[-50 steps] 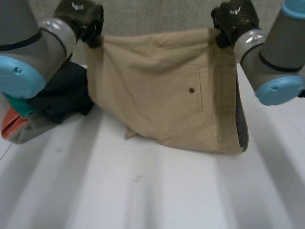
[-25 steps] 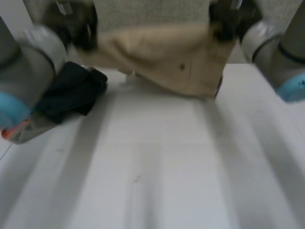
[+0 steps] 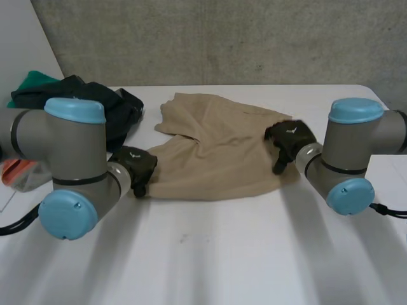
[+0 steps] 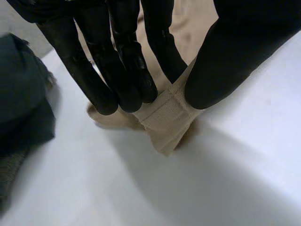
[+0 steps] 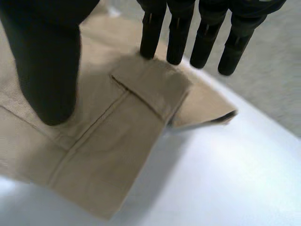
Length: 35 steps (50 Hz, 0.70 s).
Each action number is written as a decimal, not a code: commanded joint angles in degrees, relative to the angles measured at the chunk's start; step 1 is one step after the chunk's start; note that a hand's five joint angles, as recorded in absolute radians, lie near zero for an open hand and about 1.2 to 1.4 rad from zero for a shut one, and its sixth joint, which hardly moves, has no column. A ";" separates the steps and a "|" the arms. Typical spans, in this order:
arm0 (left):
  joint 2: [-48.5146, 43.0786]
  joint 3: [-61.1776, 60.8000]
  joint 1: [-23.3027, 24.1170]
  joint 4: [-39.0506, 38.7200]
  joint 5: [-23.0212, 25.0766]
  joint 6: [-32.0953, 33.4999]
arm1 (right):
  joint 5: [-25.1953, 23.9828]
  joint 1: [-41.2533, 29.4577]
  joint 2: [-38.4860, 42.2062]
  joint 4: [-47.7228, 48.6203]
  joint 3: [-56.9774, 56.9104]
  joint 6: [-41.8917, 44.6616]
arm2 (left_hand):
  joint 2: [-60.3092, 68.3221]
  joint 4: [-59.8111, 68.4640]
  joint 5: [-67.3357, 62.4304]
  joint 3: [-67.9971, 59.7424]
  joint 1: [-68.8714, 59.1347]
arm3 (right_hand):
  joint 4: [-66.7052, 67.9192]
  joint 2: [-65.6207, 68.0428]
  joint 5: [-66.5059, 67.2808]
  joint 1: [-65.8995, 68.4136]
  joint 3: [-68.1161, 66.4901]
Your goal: Fold the laundry.
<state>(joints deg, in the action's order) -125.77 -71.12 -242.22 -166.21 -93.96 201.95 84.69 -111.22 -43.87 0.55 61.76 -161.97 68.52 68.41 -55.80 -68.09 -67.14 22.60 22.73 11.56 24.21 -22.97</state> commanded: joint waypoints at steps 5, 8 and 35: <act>-0.18 5.19 -0.98 -1.67 -0.08 -0.77 | 1.44 1.71 -15.87 -0.62 10.38 -1.34 | 11.48 11.59 -14.20 -11.91 -12.86 | -4.03 -4.16 -2.99 -5.64 4.40; -1.15 7.65 -1.07 -1.32 -0.08 -1.03 | 1.26 2.58 -20.35 -5.54 14.16 1.29 | 11.48 11.59 -14.20 -11.91 -12.86 | 0.50 0.37 1.53 -1.12 -0.12; -3.61 17.60 -0.80 6.95 -0.26 -3.32 | -0.51 -1.10 -15.81 15.26 33.52 0.86 | 11.48 11.59 -14.20 -11.91 -12.86 | 9.10 8.97 10.13 7.49 -8.73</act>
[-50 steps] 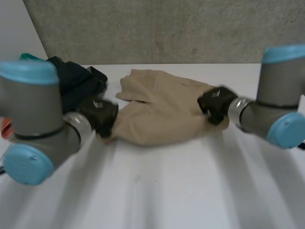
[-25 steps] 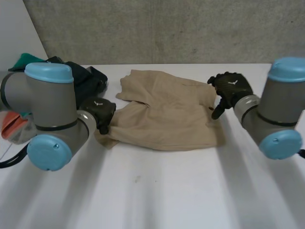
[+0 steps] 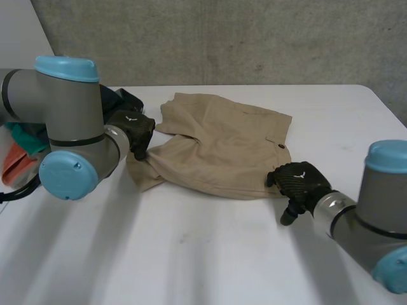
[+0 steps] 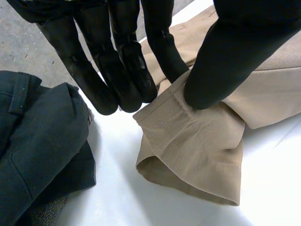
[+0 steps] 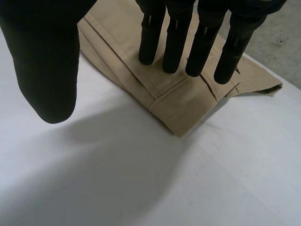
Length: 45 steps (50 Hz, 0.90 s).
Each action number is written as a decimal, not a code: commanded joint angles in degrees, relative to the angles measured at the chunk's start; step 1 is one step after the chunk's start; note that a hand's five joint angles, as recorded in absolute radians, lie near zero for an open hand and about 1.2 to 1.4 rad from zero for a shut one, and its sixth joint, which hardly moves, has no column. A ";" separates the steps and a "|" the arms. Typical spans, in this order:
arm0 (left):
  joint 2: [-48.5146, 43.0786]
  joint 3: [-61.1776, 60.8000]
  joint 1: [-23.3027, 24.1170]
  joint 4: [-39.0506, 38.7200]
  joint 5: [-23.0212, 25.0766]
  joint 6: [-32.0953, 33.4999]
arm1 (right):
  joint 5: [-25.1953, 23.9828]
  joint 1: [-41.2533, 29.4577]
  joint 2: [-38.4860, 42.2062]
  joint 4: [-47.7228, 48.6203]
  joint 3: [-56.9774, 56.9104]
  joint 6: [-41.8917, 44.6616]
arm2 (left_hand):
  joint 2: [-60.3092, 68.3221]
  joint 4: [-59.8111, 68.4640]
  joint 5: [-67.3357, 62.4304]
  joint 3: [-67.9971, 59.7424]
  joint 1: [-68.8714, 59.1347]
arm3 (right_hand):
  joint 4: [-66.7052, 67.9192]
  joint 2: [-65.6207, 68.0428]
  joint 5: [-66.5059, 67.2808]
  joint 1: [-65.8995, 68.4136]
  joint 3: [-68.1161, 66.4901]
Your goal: Fold the laundry.
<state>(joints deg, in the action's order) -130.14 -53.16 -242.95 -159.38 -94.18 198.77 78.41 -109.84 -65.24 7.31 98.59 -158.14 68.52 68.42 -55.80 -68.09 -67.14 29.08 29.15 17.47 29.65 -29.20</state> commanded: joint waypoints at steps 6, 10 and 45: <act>1.38 -0.45 -0.59 0.21 -0.04 -0.22 | 7.11 -3.62 8.89 10.18 -7.35 -2.62 | 11.48 11.58 -14.20 -11.91 -12.86 | 5.14 5.06 6.74 4.57 -5.01; 1.64 -0.45 -0.77 0.21 -0.04 -0.31 | 7.37 -4.15 11.18 9.65 -10.08 -1.91 | 11.48 11.58 -14.20 -11.91 -12.86 | 9.18 9.10 10.78 8.61 -9.05; 17.81 -30.50 -0.24 14.10 3.65 15.94 | 0.25 4.02 -3.75 -35.32 -9.47 19.96 | 11.48 11.58 -14.20 -11.91 -12.86 | 50.92 50.85 52.53 50.35 -50.80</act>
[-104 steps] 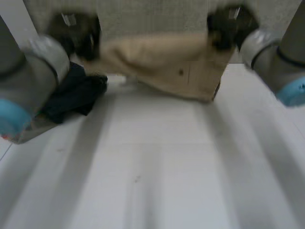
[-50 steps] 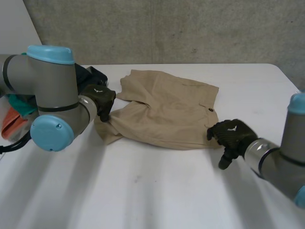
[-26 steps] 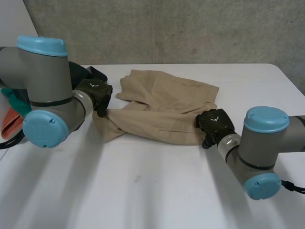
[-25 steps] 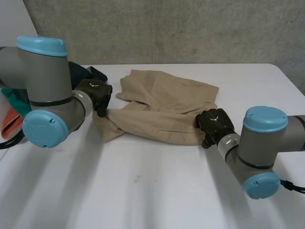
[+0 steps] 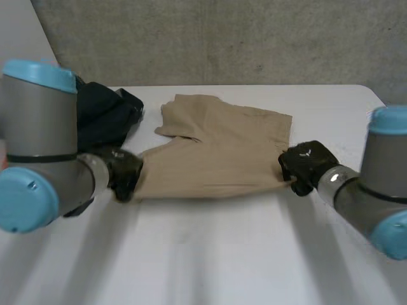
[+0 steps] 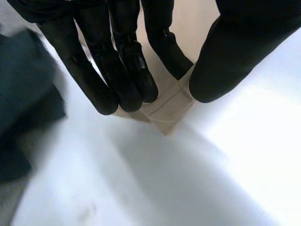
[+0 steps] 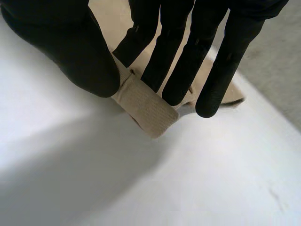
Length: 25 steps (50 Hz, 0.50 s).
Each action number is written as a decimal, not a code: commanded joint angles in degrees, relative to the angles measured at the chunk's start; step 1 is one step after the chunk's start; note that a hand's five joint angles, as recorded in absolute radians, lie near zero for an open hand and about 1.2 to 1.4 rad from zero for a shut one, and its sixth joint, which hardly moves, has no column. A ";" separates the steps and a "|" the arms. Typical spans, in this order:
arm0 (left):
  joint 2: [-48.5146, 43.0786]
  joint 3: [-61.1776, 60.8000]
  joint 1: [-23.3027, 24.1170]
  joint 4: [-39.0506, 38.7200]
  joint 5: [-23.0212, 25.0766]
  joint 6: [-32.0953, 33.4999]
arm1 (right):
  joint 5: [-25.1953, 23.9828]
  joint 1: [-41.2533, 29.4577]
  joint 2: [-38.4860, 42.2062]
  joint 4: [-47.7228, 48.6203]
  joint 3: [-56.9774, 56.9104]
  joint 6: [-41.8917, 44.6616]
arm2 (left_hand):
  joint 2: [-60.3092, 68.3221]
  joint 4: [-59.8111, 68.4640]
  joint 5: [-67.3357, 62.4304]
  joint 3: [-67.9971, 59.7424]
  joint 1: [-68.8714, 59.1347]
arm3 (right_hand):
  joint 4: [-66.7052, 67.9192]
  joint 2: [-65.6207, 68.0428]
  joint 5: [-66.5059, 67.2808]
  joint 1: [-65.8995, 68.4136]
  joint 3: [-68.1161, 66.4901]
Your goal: Fold the laundry.
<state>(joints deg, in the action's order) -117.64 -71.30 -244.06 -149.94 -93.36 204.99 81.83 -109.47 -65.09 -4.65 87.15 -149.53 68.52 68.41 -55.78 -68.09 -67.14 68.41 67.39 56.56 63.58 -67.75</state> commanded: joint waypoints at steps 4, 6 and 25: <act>7.69 -18.42 3.32 5.97 5.02 13.32 | -4.31 5.41 -4.69 -30.86 4.17 19.35 | 11.48 11.59 -14.22 -11.91 -12.86 | 11.59 12.61 13.44 16.42 -12.25; 8.48 -19.83 4.72 6.41 5.29 14.46 | -4.75 5.84 -5.13 -30.60 4.96 22.51 | 11.48 11.59 -14.22 -11.91 -12.86 | 11.59 12.61 13.44 16.42 -12.25; -12.93 23.87 6.58 -12.38 -2.09 12.19 | -1.07 5.50 6.10 -15.41 -17.60 4.62 | 11.48 11.59 -14.22 -11.91 -12.86 | 11.59 12.61 13.44 16.42 -12.25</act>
<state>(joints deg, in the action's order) -118.08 -68.00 -236.99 -153.76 -95.28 218.61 77.48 -103.37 -64.44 -27.68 80.19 -135.90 68.56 68.43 -55.78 -68.14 -67.14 68.45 67.39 57.89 63.58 -67.84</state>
